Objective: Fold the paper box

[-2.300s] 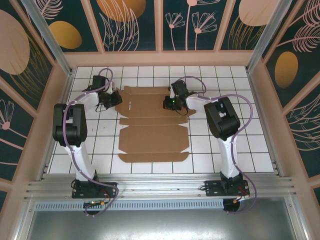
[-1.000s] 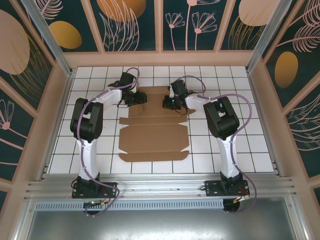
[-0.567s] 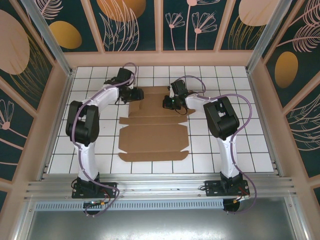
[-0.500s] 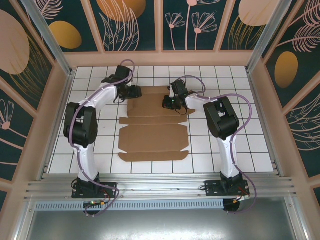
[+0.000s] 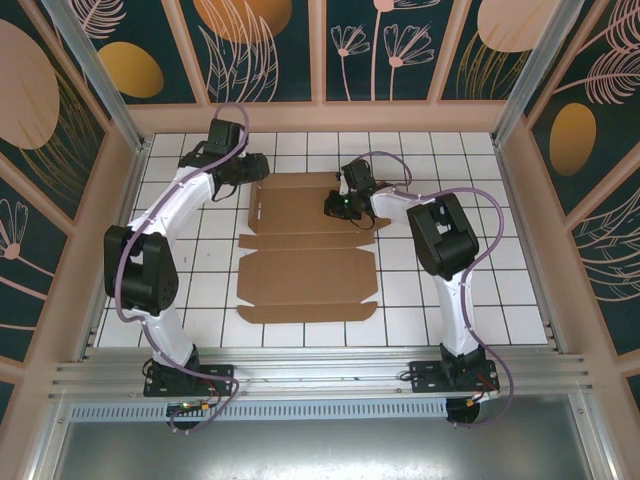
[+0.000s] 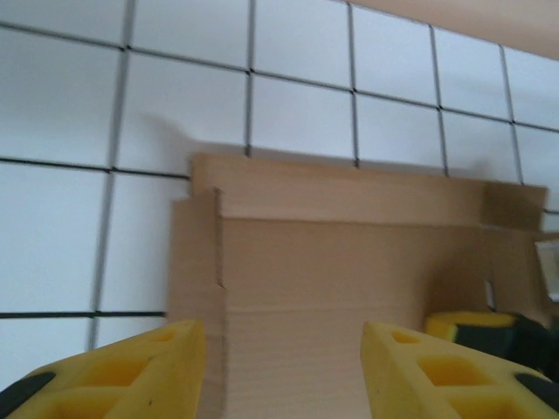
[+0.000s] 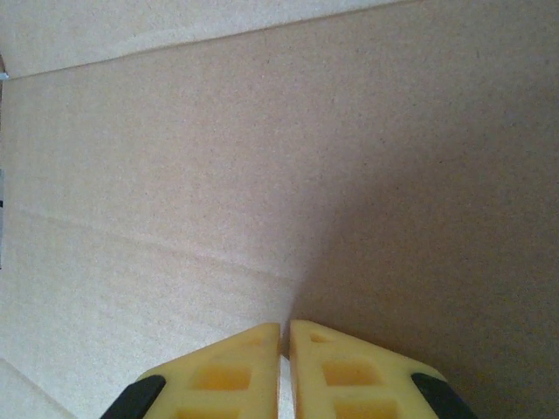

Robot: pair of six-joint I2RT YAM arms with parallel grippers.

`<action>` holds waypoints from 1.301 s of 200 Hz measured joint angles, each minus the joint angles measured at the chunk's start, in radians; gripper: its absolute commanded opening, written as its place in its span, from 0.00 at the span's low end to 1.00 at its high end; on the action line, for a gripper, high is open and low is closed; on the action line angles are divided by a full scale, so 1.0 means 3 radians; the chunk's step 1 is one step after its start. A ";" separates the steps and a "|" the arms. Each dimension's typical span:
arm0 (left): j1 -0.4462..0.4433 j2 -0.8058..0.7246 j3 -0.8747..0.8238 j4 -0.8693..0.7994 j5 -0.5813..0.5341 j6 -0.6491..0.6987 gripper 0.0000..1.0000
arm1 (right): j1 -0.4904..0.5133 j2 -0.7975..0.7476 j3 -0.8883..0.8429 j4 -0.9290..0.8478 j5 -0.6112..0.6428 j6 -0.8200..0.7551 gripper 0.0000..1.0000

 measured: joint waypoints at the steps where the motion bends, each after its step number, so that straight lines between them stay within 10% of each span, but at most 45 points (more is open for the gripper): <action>1: -0.0004 0.0001 -0.0005 -0.0001 0.0018 -0.0006 0.50 | 0.0000 0.0000 0.0000 -0.0001 0.0000 0.0001 0.14; 71: -0.0425 0.0172 0.0023 0.0179 0.0671 -0.0197 0.47 | -0.0092 -0.0019 0.0050 -0.0169 -0.0014 0.0094 0.14; 149: -0.0304 0.0478 -0.0219 0.0034 -0.0367 -0.0027 0.41 | -0.0774 -0.0261 0.0117 -0.0154 -0.0338 0.0078 0.33; 189: -0.0312 0.0468 -0.0212 0.0238 -0.0262 -0.0032 0.41 | -0.0927 -0.0188 0.0918 -0.0332 -0.0197 -0.0225 0.56; 260: -0.0875 0.0354 -0.0792 0.0652 0.0333 -0.0282 0.34 | -0.1063 0.0904 0.2066 -0.0698 -0.0351 -0.0638 0.54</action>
